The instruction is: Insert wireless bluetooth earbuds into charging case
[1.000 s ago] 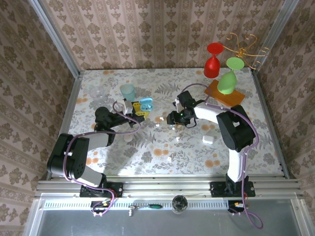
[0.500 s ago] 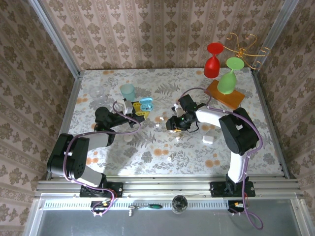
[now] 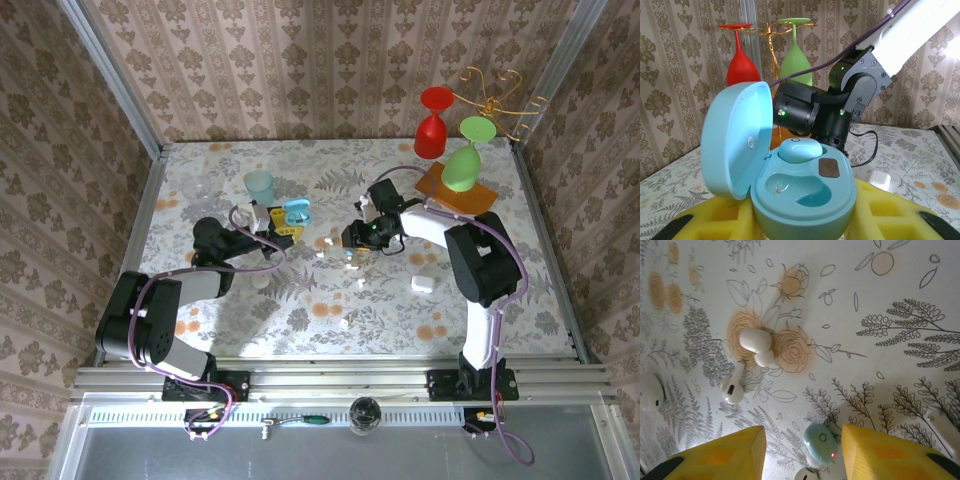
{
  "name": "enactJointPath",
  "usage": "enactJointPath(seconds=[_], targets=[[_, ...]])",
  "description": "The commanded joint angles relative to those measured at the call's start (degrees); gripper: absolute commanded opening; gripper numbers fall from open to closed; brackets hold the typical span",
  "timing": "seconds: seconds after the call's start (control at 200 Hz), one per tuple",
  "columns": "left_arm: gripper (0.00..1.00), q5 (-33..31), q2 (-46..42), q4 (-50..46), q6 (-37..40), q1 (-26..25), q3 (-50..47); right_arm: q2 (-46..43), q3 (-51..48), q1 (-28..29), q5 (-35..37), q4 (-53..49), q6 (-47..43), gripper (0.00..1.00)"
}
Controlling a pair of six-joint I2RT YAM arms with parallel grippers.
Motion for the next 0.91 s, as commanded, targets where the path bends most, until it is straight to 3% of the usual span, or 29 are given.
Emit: enactJointPath(seconds=[0.0, 0.585, 0.9], targets=[[0.25, 1.1, -0.5, 1.6, 0.6, 0.1, 0.9, 2.3, 1.1, 0.2, -2.4, -0.7, 0.0, 0.44], [0.25, 1.2, 0.6, 1.7, 1.0, -0.6, 1.4, 2.7, -2.1, 0.3, -3.0, 0.4, -0.1, 0.25], [0.25, -0.6, 1.9, 1.6, 2.8, -1.0, 1.3, -0.9, -3.6, 0.3, 0.3, 0.5, 0.9, 0.23]])
